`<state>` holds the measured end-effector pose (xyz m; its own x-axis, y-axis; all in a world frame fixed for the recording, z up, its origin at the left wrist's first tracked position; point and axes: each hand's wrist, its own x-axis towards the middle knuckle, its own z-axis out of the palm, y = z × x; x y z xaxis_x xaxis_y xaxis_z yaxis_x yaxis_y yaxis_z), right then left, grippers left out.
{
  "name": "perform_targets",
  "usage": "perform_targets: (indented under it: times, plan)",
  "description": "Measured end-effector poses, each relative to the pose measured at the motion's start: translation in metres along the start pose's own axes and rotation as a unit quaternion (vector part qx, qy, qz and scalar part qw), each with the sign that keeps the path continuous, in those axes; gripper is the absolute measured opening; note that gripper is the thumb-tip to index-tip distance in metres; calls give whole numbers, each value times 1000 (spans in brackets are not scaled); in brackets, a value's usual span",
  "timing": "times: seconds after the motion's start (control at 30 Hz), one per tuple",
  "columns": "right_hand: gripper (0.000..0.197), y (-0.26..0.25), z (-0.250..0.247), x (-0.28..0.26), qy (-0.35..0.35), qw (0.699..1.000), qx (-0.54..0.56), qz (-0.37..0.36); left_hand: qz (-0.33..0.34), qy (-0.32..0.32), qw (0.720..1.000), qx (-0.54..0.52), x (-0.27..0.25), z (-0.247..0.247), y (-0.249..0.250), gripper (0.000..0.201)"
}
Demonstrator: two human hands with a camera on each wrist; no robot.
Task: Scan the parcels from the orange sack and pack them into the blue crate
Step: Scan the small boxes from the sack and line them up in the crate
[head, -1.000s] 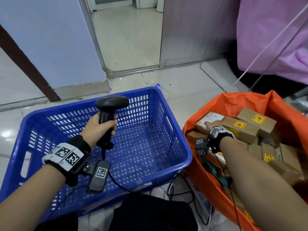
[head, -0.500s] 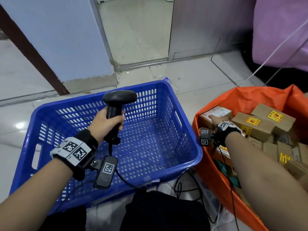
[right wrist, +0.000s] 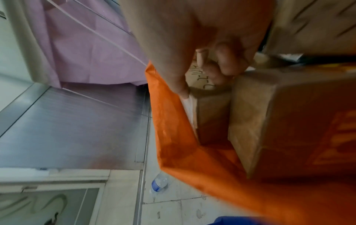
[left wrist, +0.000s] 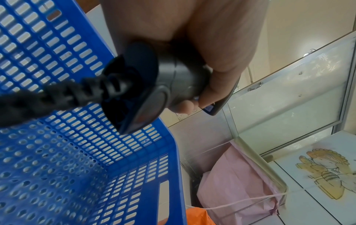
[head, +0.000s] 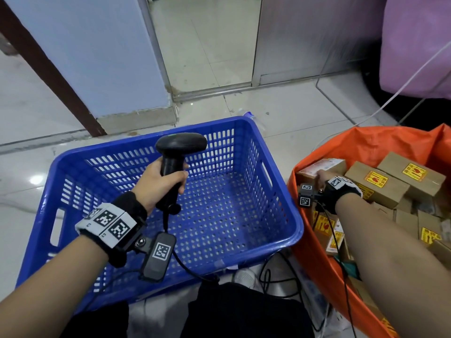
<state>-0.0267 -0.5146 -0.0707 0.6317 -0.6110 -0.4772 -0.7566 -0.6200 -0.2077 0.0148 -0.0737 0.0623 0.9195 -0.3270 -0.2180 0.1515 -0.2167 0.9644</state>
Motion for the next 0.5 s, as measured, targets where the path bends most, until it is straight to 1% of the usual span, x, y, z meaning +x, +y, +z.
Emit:
perform_targets:
  times: [0.03, 0.07, 0.1, 0.13, 0.17, 0.2, 0.23, 0.27, 0.33, 0.37, 0.43, 0.5]
  plan:
    - [48, -6, -2, -10, 11, 999, 30, -8, 3, 5, 1000, -5, 0, 0, 1, 11]
    - [44, -9, -4, -14, 27, 997, 75, 6, 5, 10, 1000, -9, 1, 0, 1, 12]
    - [39, -10, -8, -19, 13, 992, 121, 35, 8, 14, 1000, -12, 0, 1, 2, 12]
    - [38, -9, -12, -21, 20, 983, 176, 56, 10, 17, 1000, -15, -1, 0, 4, 14]
    - [41, -7, -17, -24, 43, 973, 214, 78, 14, 20, 1000, -17, -3, -1, 6, 17]
    - [50, -3, -21, -20, 62, 965, 239, 83, 18, 25, 999, -17, -5, -1, 9, 19]
    - [59, 5, -25, -16, 74, 960, 258, 78, 23, 33, 999, -14, -8, -3, 12, 17]
    - [63, 15, -29, -9, 76, 958, 270, 65, 29, 41, 999, -11, -12, -4, 15, 13]
    - [57, 30, -38, 5, 71, 944, 321, 34, 39, 60, 997, -11, -19, -5, 23, 10]
    - [52, 24, -50, -9, 71, 936, 345, 26, 42, 70, 997, -14, -23, -6, 28, 10]
    - [42, -9, -79, -63, 75, 910, 407, 4, 49, 87, 995, -19, -33, -9, 37, 10]
    - [27, -48, -99, -104, 54, 890, 450, -39, 61, 95, 993, -18, -44, -13, 44, 8]
